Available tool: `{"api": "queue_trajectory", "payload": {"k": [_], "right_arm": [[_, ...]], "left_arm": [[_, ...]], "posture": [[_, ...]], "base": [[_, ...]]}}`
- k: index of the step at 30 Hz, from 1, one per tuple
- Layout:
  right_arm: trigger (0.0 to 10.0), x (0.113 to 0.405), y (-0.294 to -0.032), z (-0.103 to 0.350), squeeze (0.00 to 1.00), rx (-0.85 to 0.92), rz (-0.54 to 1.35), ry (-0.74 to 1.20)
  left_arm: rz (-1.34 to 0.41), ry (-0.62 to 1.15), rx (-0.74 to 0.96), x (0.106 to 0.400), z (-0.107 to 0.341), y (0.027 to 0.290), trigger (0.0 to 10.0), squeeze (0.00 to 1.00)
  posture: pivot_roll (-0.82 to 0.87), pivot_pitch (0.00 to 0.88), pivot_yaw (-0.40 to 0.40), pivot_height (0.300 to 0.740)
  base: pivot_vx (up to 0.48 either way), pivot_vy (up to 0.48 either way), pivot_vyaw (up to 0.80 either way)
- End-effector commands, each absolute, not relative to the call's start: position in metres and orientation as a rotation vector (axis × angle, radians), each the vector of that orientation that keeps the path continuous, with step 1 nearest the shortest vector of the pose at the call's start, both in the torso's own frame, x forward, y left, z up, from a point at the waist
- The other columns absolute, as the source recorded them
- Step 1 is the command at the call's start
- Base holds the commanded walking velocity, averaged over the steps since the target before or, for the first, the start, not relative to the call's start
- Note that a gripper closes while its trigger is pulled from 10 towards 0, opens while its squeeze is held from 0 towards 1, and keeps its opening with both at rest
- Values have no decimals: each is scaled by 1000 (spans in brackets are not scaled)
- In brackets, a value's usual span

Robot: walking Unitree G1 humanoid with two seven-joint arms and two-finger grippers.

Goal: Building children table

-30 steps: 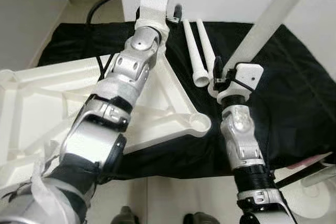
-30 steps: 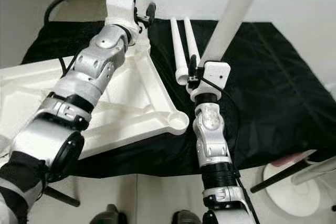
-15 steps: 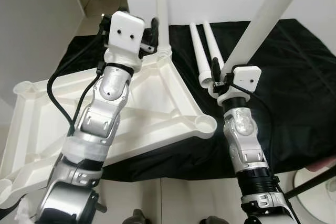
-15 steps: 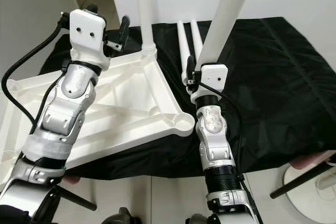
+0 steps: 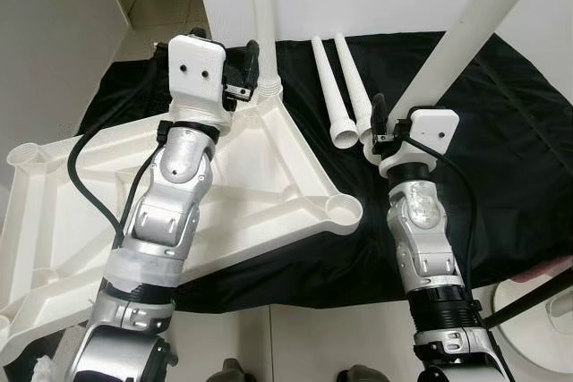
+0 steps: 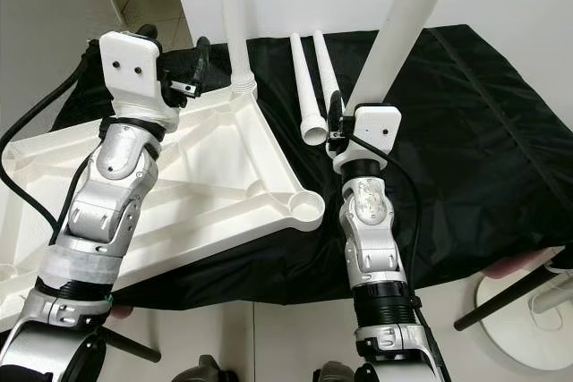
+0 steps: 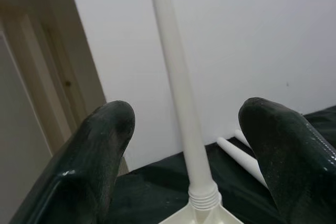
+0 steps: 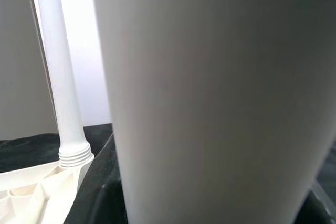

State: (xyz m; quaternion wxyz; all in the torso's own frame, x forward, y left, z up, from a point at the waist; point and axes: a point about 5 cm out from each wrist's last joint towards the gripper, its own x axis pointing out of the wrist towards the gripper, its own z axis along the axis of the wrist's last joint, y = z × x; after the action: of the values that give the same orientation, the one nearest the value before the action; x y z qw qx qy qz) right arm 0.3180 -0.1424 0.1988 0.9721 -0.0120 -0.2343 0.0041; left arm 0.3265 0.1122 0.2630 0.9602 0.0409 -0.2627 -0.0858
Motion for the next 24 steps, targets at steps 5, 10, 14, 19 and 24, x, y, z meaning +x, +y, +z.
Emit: {"api": "queue_trajectory", "payload": {"k": [5, 10, 14, 19, 24], "right_arm": [[10000, 320, -138, 203, 0, -19, 24, -477], [10000, 319, -141, 201, 0, -27, 10, -445], [10000, 317, -144, 198, 0, -31, -2, -421], [10000, 316, -145, 194, 0, -47, -10, -400], [10000, 316, -145, 193, 0, -49, -12, -398]], "left_arm": [[-190, -512, 48, 336, 267, 115, 10000, 0], [-227, -262, -197, 344, 254, 108, 10000, 0], [-269, -154, -158, 339, 248, 100, 10000, 0], [-223, -65, -40, 338, 242, 101, 10000, 0], [-211, -90, 7, 337, 243, 103, 10000, 0]], "posture": [[-55, 14, 82, 740], [-60, 29, 62, 740], [-61, 29, 61, 740], [-65, 26, 61, 740], [-64, 22, 56, 740]], "base": [[0, 0, 0], [0, 0, 0], [0, 0, 0], [0, 0, 0], [0, 0, 0]]}}
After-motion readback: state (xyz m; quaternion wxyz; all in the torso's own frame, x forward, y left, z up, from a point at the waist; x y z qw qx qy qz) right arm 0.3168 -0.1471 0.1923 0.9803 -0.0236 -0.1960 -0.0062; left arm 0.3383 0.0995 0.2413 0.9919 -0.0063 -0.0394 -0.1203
